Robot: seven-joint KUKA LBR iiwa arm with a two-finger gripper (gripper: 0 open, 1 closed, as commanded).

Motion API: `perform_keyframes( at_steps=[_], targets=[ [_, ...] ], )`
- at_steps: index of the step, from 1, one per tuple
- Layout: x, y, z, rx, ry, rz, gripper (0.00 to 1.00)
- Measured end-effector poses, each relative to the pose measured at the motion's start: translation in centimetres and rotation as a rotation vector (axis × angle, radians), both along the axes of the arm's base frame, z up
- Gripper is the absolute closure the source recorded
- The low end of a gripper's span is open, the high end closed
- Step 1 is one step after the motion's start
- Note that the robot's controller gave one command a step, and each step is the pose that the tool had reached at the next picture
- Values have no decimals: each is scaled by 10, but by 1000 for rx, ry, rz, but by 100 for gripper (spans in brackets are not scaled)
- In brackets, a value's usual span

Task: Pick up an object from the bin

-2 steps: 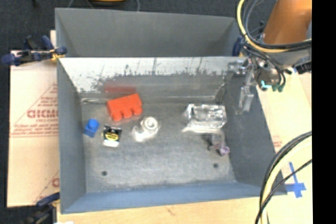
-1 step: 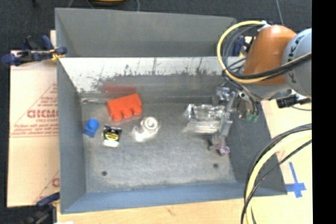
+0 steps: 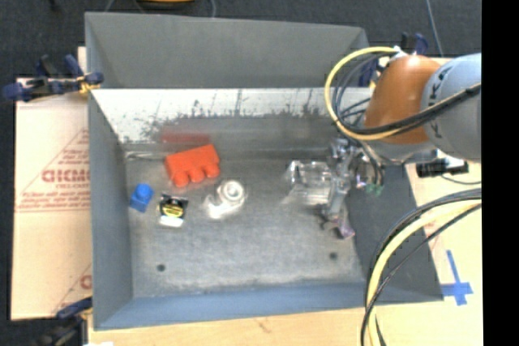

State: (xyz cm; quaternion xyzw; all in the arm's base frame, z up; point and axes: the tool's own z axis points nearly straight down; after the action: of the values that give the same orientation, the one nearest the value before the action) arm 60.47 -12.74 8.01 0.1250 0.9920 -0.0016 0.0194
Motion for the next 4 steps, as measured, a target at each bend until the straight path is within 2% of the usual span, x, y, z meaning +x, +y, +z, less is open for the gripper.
perform_keyframes(
  at_steps=[1,2,3,4],
  targets=[
    [1,-1,3,-2,2,7,100],
    [42,-15,-2,19,36,-27,100],
    [39,-11,1,9,31,-80,100],
    [35,-8,0,13,18,-234,100]
  ],
)
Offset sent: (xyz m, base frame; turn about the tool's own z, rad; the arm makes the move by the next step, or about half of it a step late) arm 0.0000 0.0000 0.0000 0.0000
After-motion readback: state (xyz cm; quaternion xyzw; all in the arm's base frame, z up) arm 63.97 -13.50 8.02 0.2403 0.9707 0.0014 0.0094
